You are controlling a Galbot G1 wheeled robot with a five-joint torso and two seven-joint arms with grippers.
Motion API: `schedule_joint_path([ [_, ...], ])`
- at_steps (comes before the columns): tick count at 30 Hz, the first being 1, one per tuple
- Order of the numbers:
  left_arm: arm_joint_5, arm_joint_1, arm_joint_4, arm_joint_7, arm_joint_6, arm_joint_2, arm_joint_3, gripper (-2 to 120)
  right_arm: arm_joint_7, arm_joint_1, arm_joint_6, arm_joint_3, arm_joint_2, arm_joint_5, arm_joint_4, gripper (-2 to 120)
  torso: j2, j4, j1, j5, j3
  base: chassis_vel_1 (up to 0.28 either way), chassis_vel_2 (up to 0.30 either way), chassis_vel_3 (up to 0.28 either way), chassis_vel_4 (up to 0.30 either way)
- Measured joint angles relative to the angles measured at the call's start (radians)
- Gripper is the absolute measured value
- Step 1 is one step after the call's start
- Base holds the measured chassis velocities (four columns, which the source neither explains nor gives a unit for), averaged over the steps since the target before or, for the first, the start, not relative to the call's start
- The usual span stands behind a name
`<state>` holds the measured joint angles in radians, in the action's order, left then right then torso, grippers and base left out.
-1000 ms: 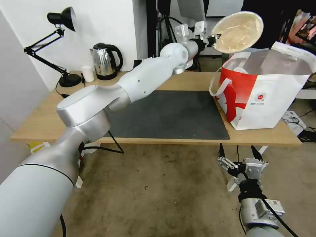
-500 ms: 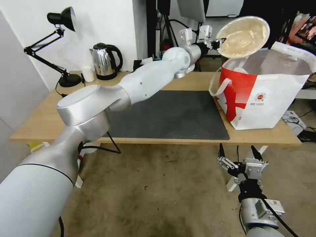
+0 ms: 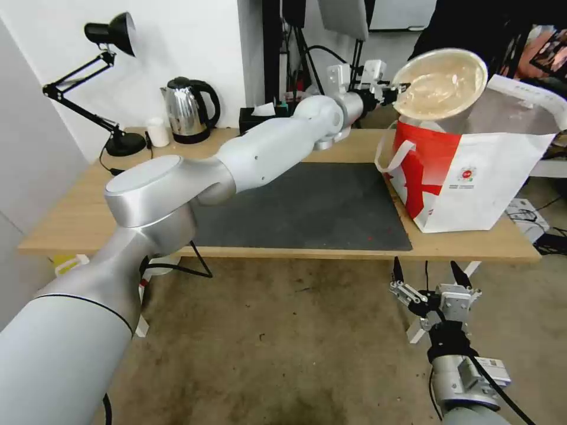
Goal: Pick up the trash from the table and place it into the takeout bag.
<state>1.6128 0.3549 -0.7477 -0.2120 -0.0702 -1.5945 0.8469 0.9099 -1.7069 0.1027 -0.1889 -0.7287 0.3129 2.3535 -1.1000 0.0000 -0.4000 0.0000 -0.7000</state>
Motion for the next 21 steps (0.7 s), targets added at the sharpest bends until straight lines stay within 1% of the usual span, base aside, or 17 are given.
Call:
schedule_joint_path([
  [9, -0.037, -0.002, 0.005, -0.028, -0.006, 0.0, 0.032, 2, 0.0, 0.0, 0.0, 0.0, 0.0, 0.0, 0.0, 100, 0.0, 0.0, 0.0, 0.0, 0.0, 0.0, 0.0, 0.0, 0.0],
  [12, -0.043, -0.002, 0.006, -0.038, -0.02, 0.0, 0.039, 2, 0.0, 0.0, 0.0, 0.0, 0.0, 0.0, 0.0, 100, 0.0, 0.0, 0.0, 0.0, 0.0, 0.0, 0.0, 0.0, 0.0],
  [21, -0.055, -0.002, 0.018, -0.046, -0.03, 0.0, 0.047, 2, 0.0, 0.0, 0.0, 0.0, 0.0, 0.0, 0.0, 100, 0.0, 0.0, 0.0, 0.0, 0.0, 0.0, 0.0, 0.0, 0.0],
])
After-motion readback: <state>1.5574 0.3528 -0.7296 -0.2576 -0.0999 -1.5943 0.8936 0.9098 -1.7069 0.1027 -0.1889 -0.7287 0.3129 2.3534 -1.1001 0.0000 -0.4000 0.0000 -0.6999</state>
